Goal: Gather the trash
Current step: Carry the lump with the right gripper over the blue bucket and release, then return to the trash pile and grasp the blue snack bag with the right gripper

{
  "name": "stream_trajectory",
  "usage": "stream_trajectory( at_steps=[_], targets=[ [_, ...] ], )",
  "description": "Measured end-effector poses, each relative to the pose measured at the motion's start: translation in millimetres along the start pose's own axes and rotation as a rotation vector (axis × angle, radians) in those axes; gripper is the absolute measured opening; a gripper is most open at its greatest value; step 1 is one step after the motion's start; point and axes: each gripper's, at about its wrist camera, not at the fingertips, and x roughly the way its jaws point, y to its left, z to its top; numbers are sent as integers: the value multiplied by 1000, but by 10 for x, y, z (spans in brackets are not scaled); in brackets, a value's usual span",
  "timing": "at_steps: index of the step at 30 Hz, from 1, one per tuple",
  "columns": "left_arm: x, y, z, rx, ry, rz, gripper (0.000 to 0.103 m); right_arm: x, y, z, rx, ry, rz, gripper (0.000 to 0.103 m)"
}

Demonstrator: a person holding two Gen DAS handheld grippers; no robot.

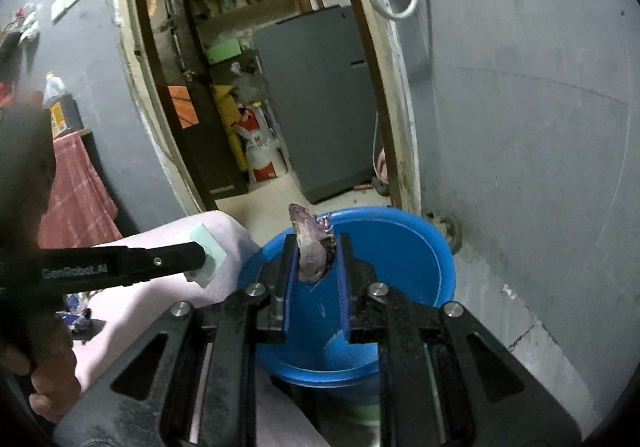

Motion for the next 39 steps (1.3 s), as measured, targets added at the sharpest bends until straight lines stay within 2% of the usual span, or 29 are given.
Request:
stream_trajectory(
  at_steps=[2,7,11,14,17,20,25,27,31,34,39],
  targets=[
    [60,8,-8,-17,21,2,13,76,-19,3,11,16,-3,18],
    [150,65,17,-37,44,27,27,218,-54,19,31,38,-7,19],
    [97,143,-2,-63,61,37,29,251,-109,21,43,36,-12,21],
    [51,187,-39,-73,48,44,30,189,-117,35,51,22,-11,26],
    [-64,209,-33,-68,10,49,35,86,-83,76,41,-6,-10,33],
    [-250,228,-33,-70,-44,45,39,-56,-42,139,31,-39,2,39],
    [-661,269,-21,-69,-159,62,59,-347,134,261,-3,-102,30,59],
    [-816,302,-24,-69,-197,69,63,-448,216,303,-14,-122,45,66],
    [-1208,428,-109,-71,-305,107,86,-645,427,368,-41,-168,86,83],
    [-1513,538,-168,-69,-393,131,99,-770,605,393,-68,-198,120,92],
    [-1973,673,-378,-48,-507,228,101,-945,920,392,-99,-242,179,103]
  ],
)
